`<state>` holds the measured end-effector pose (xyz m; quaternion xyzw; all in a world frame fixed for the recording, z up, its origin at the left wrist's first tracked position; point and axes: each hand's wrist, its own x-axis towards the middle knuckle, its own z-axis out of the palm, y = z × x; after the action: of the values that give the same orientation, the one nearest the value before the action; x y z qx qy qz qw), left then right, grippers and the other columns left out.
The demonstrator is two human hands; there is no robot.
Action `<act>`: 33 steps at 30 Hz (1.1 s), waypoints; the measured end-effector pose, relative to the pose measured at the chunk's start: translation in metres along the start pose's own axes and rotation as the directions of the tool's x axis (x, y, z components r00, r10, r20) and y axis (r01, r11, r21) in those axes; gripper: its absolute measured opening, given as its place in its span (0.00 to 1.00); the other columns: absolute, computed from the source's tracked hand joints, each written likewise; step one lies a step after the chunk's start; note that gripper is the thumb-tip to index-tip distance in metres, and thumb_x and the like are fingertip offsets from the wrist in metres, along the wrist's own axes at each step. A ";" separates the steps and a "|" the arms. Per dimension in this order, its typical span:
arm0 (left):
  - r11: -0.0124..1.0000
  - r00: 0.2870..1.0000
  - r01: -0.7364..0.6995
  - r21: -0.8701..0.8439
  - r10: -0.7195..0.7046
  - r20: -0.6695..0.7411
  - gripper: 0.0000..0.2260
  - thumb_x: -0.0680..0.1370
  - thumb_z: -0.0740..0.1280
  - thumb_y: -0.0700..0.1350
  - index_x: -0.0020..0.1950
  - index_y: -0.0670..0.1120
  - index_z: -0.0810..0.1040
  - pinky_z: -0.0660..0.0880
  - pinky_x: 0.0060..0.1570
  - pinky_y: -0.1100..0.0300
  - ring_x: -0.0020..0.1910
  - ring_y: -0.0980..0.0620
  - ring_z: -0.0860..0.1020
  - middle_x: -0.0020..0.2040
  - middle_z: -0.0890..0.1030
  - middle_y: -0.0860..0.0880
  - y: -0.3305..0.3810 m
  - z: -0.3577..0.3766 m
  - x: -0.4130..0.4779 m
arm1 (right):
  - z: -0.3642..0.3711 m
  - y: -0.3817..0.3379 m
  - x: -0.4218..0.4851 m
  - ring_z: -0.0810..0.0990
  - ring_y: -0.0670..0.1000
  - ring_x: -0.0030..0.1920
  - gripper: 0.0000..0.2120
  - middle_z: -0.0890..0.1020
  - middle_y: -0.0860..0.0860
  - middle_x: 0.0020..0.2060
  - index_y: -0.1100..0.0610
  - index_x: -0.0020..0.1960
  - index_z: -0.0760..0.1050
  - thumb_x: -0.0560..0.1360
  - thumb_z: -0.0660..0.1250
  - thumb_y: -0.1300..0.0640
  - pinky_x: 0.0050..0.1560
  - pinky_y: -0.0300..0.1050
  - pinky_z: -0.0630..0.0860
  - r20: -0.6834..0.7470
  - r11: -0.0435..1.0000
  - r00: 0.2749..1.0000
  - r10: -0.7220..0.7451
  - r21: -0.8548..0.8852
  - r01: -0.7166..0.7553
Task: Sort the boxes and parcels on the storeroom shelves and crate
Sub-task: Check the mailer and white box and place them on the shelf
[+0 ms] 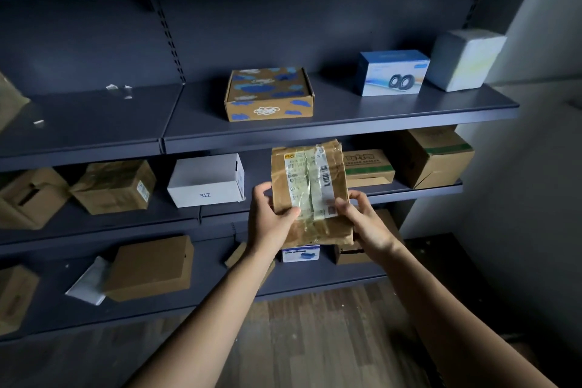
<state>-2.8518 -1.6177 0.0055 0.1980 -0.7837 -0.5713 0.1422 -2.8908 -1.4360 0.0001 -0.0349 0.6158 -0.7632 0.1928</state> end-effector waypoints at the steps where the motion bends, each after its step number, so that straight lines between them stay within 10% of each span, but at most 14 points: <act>1: 0.998 0.999 -0.041 0.050 0.042 -0.009 0.27 0.70 0.75 0.41 0.64 0.53 0.67 0.74 0.49 0.57 0.51 0.51 0.77 0.55 0.76 0.48 0.002 -0.001 0.001 | 0.002 0.001 0.000 0.83 0.49 0.39 0.17 0.83 0.55 0.44 0.60 0.62 0.65 0.78 0.66 0.54 0.35 0.39 0.78 -0.024 1.000 1.000 -0.012 -0.022 0.011; 6: 0.967 0.993 -0.111 0.230 0.102 0.052 0.20 0.75 0.69 0.41 0.65 0.53 0.72 0.66 0.47 0.65 0.53 0.50 0.74 0.56 0.70 0.49 0.008 -0.008 0.005 | 0.014 -0.003 0.002 0.83 0.48 0.47 0.20 0.82 0.54 0.48 0.59 0.61 0.72 0.79 0.62 0.44 0.45 0.41 0.77 -0.081 0.997 0.996 -0.023 -0.072 0.018; 9: 0.981 0.993 -0.054 0.184 0.033 0.116 0.22 0.74 0.70 0.43 0.67 0.52 0.71 0.67 0.53 0.64 0.60 0.49 0.74 0.61 0.73 0.47 0.003 -0.010 0.012 | 0.015 -0.006 0.007 0.81 0.49 0.44 0.05 0.80 0.52 0.47 0.56 0.55 0.72 0.79 0.64 0.60 0.44 0.39 0.77 -0.167 0.999 0.985 -0.046 -0.034 0.041; 13: 0.990 0.981 -0.006 0.143 -0.022 0.194 0.24 0.75 0.69 0.45 0.70 0.52 0.69 0.70 0.62 0.57 0.63 0.48 0.73 0.64 0.74 0.47 0.003 -0.013 0.016 | 0.020 -0.011 0.009 0.82 0.55 0.51 0.21 0.80 0.57 0.54 0.52 0.66 0.65 0.77 0.68 0.62 0.48 0.48 0.81 -0.206 0.999 0.978 -0.041 0.018 0.045; 21: 0.996 0.968 0.079 0.041 -0.086 0.236 0.10 0.81 0.61 0.48 0.50 0.43 0.77 0.73 0.36 0.64 0.32 0.59 0.77 0.39 0.78 0.47 0.017 -0.011 0.017 | 0.032 -0.011 0.020 0.82 0.55 0.53 0.09 0.83 0.58 0.51 0.59 0.58 0.78 0.78 0.66 0.63 0.56 0.47 0.78 -0.283 0.972 0.948 -0.146 -0.218 0.085; 28: 0.979 0.957 0.195 -0.061 -0.176 0.230 0.11 0.77 0.69 0.49 0.54 0.44 0.81 0.75 0.57 0.54 0.54 0.48 0.80 0.52 0.83 0.48 0.010 -0.005 0.021 | 0.047 -0.019 0.014 0.82 0.51 0.52 0.14 0.83 0.56 0.52 0.60 0.64 0.77 0.82 0.60 0.56 0.53 0.46 0.78 -0.180 0.898 0.955 -0.237 -0.416 0.144; 33: 0.909 0.938 0.340 -0.243 -0.309 0.158 0.02 0.77 0.68 0.43 0.46 0.45 0.79 0.77 0.55 0.49 0.50 0.44 0.81 0.50 0.83 0.43 0.004 -0.008 0.027 | 0.044 -0.028 0.011 0.81 0.51 0.47 0.11 0.83 0.53 0.49 0.56 0.54 0.80 0.81 0.60 0.63 0.47 0.46 0.80 -0.127 0.862 0.958 -0.257 -0.478 0.168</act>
<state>-2.8727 -1.6359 0.0116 0.2711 -0.6627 -0.6976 0.0246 -2.8955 -1.4758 0.0352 -0.0763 0.7873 -0.6108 0.0348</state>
